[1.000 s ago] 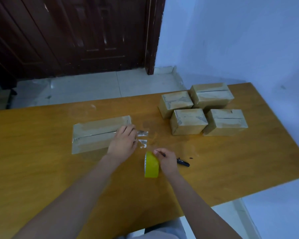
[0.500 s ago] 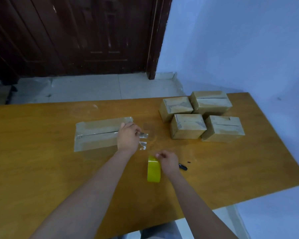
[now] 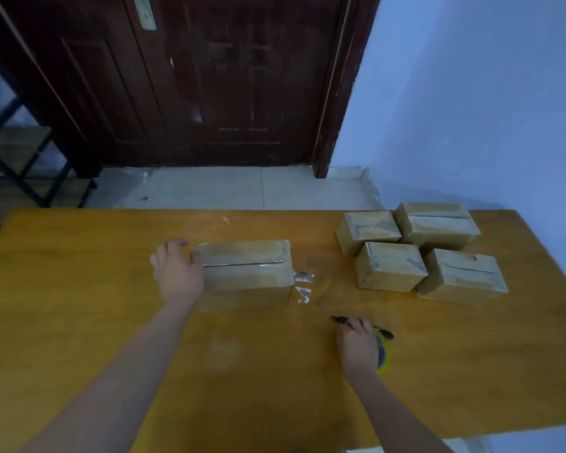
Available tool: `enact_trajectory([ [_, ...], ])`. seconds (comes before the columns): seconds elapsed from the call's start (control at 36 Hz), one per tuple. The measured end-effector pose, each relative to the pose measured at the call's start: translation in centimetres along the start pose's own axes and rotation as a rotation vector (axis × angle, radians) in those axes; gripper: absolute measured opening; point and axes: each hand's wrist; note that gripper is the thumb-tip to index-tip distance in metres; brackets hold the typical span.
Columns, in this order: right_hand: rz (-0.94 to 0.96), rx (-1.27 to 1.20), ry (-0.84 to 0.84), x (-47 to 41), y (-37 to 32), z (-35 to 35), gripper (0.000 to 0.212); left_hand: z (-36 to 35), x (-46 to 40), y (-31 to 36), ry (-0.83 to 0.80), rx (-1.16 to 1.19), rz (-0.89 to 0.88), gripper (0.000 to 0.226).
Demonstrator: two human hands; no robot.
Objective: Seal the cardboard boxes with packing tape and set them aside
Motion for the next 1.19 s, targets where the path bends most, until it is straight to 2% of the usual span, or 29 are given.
enact_trajectory([
  [0.08,-0.039,0.031,0.005,-0.4,0.3,-0.3,0.031,0.2,-0.4,-1.7,-0.127,0.040,0.185,0.051],
  [0.17,-0.132,0.001,0.039,-0.8,0.7,-0.1,0.048,-0.3,-0.6,-2.9,-0.333,0.205,0.337,0.067],
  [0.25,-0.260,-0.059,0.059,-1.2,0.6,0.7,0.060,-0.7,0.4,-2.9,-0.498,0.376,0.317,0.062],
  [0.31,-0.282,-0.125,0.058,-1.6,0.1,1.7,0.062,-1.3,1.0,-2.7,-0.502,0.440,0.271,0.055],
  [0.36,-0.240,-0.303,0.086,-1.7,-0.9,2.7,0.062,-1.7,1.7,-1.9,-0.510,0.477,0.257,0.053],
  [0.42,-0.150,-0.635,0.031,-1.1,-2.4,4.4,0.063,-1.9,2.5,-0.6,-0.569,0.488,0.214,0.059],
  [0.47,-0.074,-0.952,-0.051,-0.6,-3.9,5.9,0.062,-2.5,3.4,0.8,-0.648,0.478,0.183,0.088],
  [0.5,-0.061,-1.019,-0.067,-0.5,-4.4,6.7,0.060,-3.0,3.8,1.5,-0.680,0.460,0.175,0.097],
  [0.53,-0.067,-1.050,-0.060,-0.5,-4.6,7.4,0.058,-3.5,4.3,2.3,-0.695,0.445,0.173,0.096],
  [0.61,-0.111,-1.092,-0.020,-1.1,-3.5,8.4,0.041,-5.4,5.9,4.1,-0.671,0.434,0.157,0.067],
  [0.67,-0.139,-1.070,-0.016,-1.5,-1.8,8.5,0.040,-6.1,6.8,5.0,-0.656,0.485,0.131,0.063],
  [0.78,-0.166,-1.065,-0.017,-2.2,1.1,9.2,0.040,-7.2,8.0,6.7,-0.628,0.571,0.130,0.064],
  [0.92,-0.159,-1.056,-0.087,-3.3,3.5,9.8,0.046,-9.3,9.1,9.1,-0.645,0.387,0.162,0.064],
  [1.11,-0.105,-0.988,-0.147,-5.3,7.2,10.2,0.048,-12.3,9.5,11.4,-0.620,0.322,0.241,0.064],
  [1.19,-0.051,-0.943,-0.157,-5.8,8.3,10.8,0.048,-12.2,9.3,12.1,-0.617,0.330,0.262,0.086],
])
Point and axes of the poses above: each hand's wrist, its own x-axis away from the middle knuckle, its own z-axis out of the back of the hand, y = z × x, and after that the axes turned 8 degrees about -z, right-handed
